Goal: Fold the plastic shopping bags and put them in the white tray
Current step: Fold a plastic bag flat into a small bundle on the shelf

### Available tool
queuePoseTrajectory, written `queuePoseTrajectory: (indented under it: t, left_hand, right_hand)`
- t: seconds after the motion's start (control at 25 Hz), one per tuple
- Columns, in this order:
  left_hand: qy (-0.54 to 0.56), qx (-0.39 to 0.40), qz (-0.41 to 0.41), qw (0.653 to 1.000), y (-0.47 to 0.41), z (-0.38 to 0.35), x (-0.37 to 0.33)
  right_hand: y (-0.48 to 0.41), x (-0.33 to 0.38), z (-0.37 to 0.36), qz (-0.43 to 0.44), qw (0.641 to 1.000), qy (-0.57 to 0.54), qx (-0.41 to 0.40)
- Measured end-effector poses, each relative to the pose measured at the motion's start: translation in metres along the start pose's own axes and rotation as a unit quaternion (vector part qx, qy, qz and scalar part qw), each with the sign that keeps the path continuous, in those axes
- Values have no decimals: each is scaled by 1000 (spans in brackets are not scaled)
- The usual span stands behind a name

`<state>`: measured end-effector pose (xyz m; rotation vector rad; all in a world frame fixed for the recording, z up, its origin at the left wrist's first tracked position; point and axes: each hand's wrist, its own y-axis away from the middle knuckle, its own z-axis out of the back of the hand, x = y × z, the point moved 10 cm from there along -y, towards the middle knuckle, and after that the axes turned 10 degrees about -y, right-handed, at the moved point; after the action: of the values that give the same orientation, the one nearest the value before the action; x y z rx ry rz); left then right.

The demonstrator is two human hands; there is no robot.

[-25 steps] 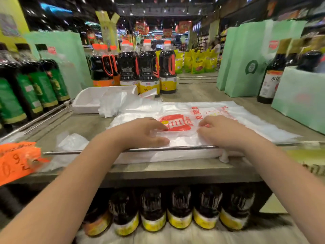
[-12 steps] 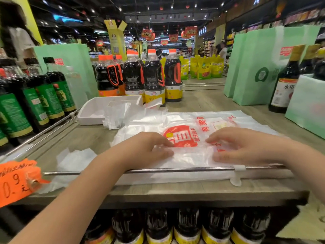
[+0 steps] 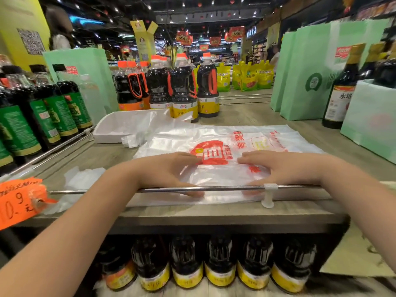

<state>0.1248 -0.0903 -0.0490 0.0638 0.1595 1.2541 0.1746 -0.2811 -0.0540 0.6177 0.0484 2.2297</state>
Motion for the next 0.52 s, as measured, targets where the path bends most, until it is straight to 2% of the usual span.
queuePoseTrajectory:
  t: [0.12, 0.32, 0.52]
  left_hand:
    - [4, -27, -22, 999, 1, 6, -4]
    - [-12, -12, -15, 1000, 0, 5, -6]
    - [-12, -63, -4, 998, 12, 26, 7]
  right_hand:
    - [1, 3, 5, 20, 999, 0, -35]
    - [10, 15, 16, 71, 993, 13, -90]
    - [25, 15, 38, 92, 984, 57, -140]
